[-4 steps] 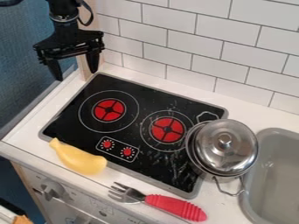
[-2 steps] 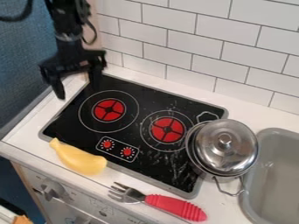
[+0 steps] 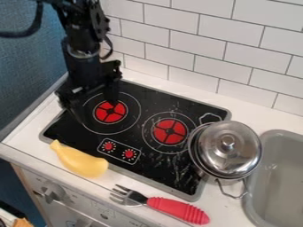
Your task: Move the red fork to the left upper burner
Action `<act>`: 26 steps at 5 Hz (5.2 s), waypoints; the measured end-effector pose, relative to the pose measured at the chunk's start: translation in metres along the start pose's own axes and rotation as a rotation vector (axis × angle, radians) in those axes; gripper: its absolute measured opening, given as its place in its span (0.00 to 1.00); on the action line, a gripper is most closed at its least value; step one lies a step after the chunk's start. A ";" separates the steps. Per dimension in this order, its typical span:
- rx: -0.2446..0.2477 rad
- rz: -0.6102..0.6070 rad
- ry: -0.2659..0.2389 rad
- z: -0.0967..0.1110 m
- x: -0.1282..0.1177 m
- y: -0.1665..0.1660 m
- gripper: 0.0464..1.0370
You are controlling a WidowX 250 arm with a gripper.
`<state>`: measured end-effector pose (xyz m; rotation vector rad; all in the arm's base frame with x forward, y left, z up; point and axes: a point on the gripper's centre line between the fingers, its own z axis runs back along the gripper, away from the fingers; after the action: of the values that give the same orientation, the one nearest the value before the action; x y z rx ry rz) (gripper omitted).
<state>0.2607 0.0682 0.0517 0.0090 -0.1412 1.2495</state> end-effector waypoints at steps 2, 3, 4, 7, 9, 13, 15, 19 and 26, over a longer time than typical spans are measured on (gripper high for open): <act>-0.077 0.192 0.075 -0.002 -0.056 0.002 0.96; -0.082 0.276 0.067 -0.005 -0.077 -0.002 0.96; -0.064 0.321 0.062 -0.007 -0.096 0.000 0.96; -0.039 0.517 0.003 -0.017 -0.133 0.002 0.96; -0.048 0.609 -0.010 -0.029 -0.140 0.007 0.96; 0.004 0.566 0.016 -0.030 -0.162 0.015 0.96; 0.064 0.500 0.056 -0.040 -0.170 0.013 0.96; 0.026 0.553 0.127 -0.054 -0.173 0.010 0.70; -0.004 0.333 0.241 0.022 -0.142 0.016 0.33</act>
<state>0.1993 -0.0624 0.0563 -0.1741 0.0677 1.5714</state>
